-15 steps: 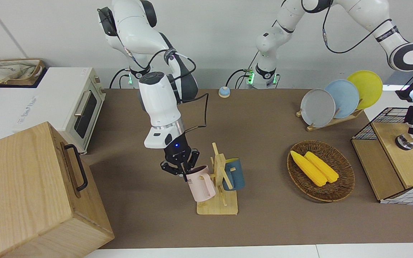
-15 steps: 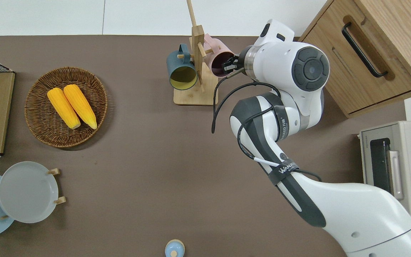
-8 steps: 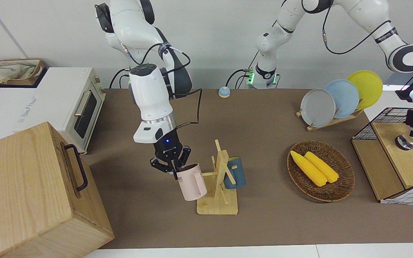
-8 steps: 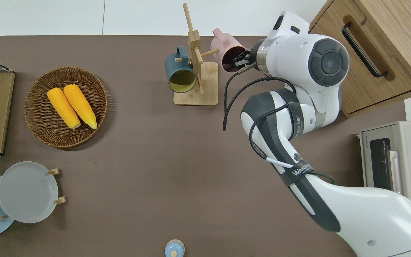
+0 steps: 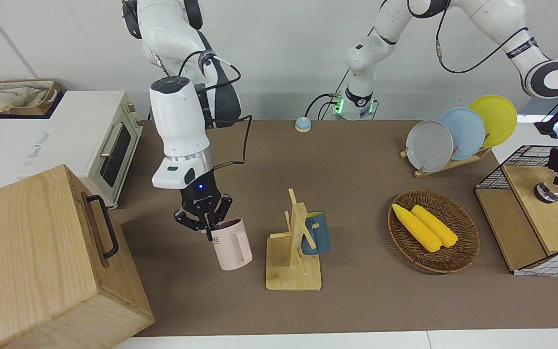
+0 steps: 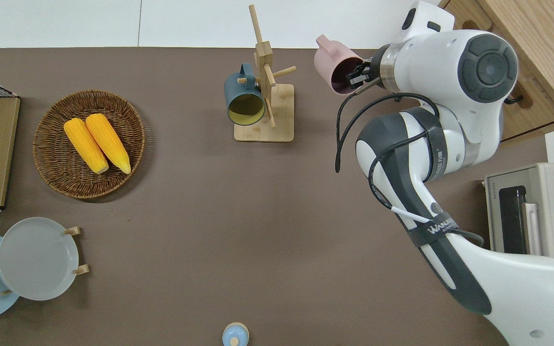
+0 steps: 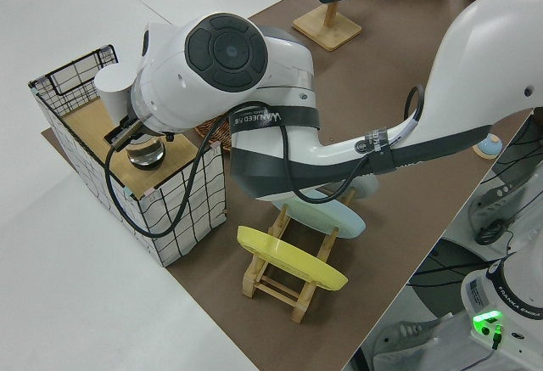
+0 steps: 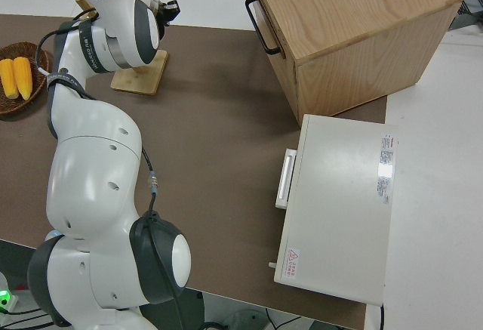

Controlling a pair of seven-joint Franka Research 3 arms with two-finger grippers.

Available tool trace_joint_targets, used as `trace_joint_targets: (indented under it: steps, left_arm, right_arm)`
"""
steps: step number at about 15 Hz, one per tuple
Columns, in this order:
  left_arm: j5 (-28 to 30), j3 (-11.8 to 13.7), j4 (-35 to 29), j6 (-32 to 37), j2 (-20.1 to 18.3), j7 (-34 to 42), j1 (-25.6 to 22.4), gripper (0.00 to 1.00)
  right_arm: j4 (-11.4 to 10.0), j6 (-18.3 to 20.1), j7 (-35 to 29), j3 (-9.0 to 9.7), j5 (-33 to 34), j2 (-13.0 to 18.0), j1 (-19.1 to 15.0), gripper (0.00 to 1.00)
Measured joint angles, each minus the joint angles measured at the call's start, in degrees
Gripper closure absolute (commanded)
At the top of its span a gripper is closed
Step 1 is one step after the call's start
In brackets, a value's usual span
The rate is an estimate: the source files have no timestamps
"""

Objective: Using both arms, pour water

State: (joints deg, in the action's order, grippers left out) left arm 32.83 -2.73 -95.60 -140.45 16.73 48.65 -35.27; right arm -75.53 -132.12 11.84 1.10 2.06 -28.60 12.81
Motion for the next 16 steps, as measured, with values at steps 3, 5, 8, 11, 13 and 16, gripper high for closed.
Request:
trace_joint_targets:
  steps: [3, 5, 8, 11, 13, 16]
  left_arm:
    - [-0.4, 0.1, 0.3, 0.0, 0.0, -0.5, 0.0, 1.00]
    - [-2.4, 0.0, 1.1, 0.0, -0.1, -2.7, 0.0, 1.00]
    - [-6.5, -0.1, 2.2, 0.2, -0.7, -8.0, 0.2, 1.00]
    - [-8.1, -0.3, 4.2, 3.2, -1.8, -12.9, 0.8, 1.00]
    - [-9.1, -0.4, 5.8, 5.9, -2.2, -15.7, 1.3, 1.00]
    - [-12.1, -0.6, 6.9, 7.7, -3.6, -21.8, 2.7, 1.00]
  right_arm:
    - [0.0, 1.6, 0.2, 0.01, 1.3, 0.1, -0.9, 1.000]
    - [0.0, 4.2, 0.2, -0.01, 1.7, 0.2, -1.3, 1.000]
    - [0.1, 12.2, 0.2, -0.03, 1.8, 0.9, -1.9, 1.000]
    - [-0.7, 21.5, 0.2, 0.08, 1.8, 2.5, -1.9, 1.000]
    - [-3.0, 26.1, 0.0, 0.36, 1.8, 4.2, -1.8, 1.000]
    - [-7.5, 31.5, -3.5, 0.93, 1.7, 7.2, -0.9, 1.000]
